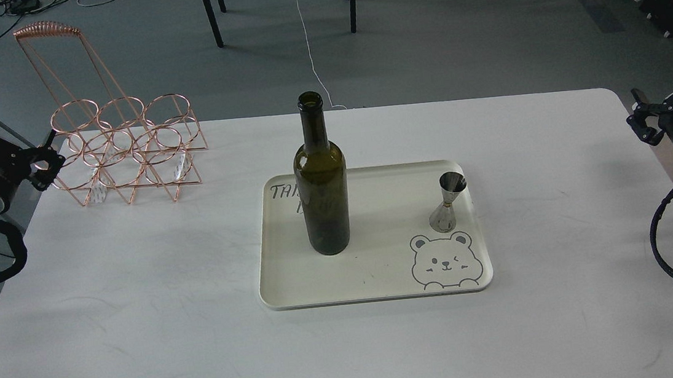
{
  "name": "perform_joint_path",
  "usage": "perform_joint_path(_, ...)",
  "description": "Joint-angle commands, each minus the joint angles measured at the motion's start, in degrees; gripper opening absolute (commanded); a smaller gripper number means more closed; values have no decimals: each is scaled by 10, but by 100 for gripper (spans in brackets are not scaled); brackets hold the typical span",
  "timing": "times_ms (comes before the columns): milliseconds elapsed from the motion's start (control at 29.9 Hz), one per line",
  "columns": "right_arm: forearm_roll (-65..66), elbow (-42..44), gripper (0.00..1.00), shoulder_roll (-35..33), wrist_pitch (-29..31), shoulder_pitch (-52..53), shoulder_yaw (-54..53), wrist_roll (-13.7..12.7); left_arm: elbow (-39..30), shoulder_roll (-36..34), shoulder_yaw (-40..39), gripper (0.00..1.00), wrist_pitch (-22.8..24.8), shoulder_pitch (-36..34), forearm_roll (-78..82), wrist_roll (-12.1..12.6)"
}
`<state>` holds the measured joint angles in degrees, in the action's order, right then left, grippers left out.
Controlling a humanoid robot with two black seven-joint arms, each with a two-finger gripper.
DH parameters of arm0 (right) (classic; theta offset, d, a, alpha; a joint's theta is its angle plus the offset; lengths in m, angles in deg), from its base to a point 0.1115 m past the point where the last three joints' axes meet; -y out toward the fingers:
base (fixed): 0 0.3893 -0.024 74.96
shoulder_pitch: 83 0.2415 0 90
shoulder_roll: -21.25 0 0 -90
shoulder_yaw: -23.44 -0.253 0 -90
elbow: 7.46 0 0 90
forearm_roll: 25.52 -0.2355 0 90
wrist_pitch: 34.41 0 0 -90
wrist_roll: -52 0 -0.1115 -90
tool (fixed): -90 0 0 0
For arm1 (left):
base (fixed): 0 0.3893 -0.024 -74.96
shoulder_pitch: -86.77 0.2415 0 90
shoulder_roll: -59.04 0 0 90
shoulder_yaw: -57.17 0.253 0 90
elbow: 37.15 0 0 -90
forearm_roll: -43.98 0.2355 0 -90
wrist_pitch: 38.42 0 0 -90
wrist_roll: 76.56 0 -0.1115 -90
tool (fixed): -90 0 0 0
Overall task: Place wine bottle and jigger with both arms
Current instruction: 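Move the right gripper in toward the metal jigger on the tray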
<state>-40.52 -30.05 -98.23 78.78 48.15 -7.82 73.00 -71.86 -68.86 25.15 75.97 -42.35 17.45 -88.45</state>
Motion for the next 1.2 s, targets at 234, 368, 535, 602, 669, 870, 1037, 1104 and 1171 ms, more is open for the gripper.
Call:
perform_joint_path(234, 8, -12, 99, 7, -1, -1, 12, 2, 0, 2, -1, 98, 10, -3, 0, 0)
perform_joint_path(368, 16, -53, 99, -21, -2, 0, 42, 4, 0, 3, -2, 98, 11, -6, 0, 0)
perform_joint_path(535, 49, -192, 99, -114, -48, -5, 76, 11, 0, 4, -10, 98, 10, -10, 0, 1)
perform_joint_path(602, 89, -256, 99, -150, -92, -11, 83, 19, -1, 4, -14, 98, 9, -11, 0, 2)
perform_joint_path(669, 145, -329, 99, -179, -133, -22, 86, 23, -1, 4, -14, 98, 9, -13, 0, 2)
perform_joint_path(870, 385, -508, 98, -252, -253, -71, 91, 24, -1, 5, -14, 98, 9, -16, 1, 2)
perform_joint_path(1037, 552, -568, 98, -274, -324, -99, 94, 24, -2, 5, -14, 98, 9, -17, 2, 2)
perform_joint_path(1104, 641, -575, 98, -273, -351, -113, 98, 24, -2, 4, -14, 98, 9, -17, 2, 2)
perform_joint_path(1171, 743, -573, 97, -269, -378, -120, 112, 25, -2, 3, -13, 98, 10, -17, 2, 2)
